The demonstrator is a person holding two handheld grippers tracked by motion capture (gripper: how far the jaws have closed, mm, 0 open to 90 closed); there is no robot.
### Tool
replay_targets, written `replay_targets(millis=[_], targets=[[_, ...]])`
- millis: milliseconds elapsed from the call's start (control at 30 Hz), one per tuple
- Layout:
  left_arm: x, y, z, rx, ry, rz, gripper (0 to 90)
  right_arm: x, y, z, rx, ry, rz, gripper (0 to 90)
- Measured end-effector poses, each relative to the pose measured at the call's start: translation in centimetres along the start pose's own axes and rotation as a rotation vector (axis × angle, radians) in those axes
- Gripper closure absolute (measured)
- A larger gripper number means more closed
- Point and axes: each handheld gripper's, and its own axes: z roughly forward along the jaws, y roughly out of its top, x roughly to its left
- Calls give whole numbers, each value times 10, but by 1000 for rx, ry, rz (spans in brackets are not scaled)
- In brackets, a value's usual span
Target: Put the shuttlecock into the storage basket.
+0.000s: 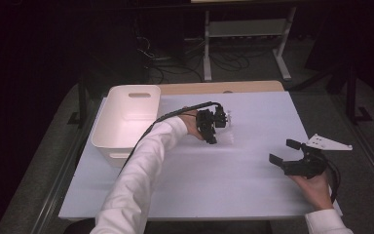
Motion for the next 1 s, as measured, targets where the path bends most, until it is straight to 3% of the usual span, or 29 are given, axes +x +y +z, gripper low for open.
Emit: replay_targets(millis=[167,1000], targets=[[0,-3,-11,14,4,3,642,0,0,0,1,-1,-1,0],[0,-21,-58,-12,41,-41,640,0,0,1,9,1,-2,0]])
